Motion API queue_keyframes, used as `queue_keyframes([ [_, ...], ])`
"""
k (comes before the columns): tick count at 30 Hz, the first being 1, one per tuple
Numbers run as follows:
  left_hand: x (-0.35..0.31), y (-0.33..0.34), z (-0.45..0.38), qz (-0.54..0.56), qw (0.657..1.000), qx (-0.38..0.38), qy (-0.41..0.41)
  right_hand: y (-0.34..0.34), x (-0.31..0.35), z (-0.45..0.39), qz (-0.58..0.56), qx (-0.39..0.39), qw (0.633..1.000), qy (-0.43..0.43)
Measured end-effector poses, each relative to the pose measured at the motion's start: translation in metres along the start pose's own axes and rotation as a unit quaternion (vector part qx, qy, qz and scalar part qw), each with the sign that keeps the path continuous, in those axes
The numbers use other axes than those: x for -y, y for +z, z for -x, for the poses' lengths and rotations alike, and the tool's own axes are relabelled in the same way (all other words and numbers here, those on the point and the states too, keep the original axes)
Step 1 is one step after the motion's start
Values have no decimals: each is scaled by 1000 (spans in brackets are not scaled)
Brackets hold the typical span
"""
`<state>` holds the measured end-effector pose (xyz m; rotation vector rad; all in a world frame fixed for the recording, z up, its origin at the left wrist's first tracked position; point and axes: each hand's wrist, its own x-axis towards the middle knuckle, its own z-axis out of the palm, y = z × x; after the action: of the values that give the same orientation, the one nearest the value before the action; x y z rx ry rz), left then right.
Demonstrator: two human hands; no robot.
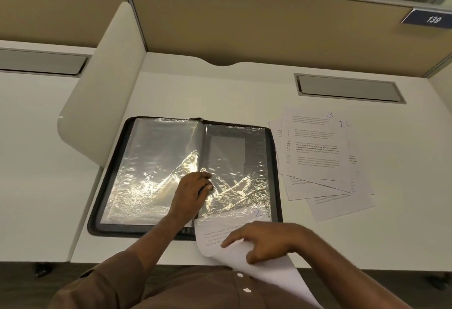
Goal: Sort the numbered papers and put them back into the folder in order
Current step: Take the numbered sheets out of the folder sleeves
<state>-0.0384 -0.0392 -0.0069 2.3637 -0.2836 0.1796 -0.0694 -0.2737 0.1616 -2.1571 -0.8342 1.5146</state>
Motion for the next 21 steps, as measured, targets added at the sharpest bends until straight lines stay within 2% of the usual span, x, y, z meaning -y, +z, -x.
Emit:
queue_keyframes([
  [3,-3,-3,-2,2,1000,-1,1,-11,-9,0,46,-95,994,30],
  [6,-7,-9,-8,11,1000,4,-4,-32,-16,11,76,-145,986,44],
  [10,-11,-16,-19,25,999,4,-23,-64,-12,43,53,-133,990,13],
  [15,-13,-14,-31,52,996,-8,-66,-104,-17,96,-36,-145,988,-48],
  [18,-17,-6,-38,111,980,-22,-164,-129,-47,123,-88,-248,964,-31],
  [21,-34,1,-46,159,958,-31,-237,-142,-91,135,-132,-391,910,31],
])
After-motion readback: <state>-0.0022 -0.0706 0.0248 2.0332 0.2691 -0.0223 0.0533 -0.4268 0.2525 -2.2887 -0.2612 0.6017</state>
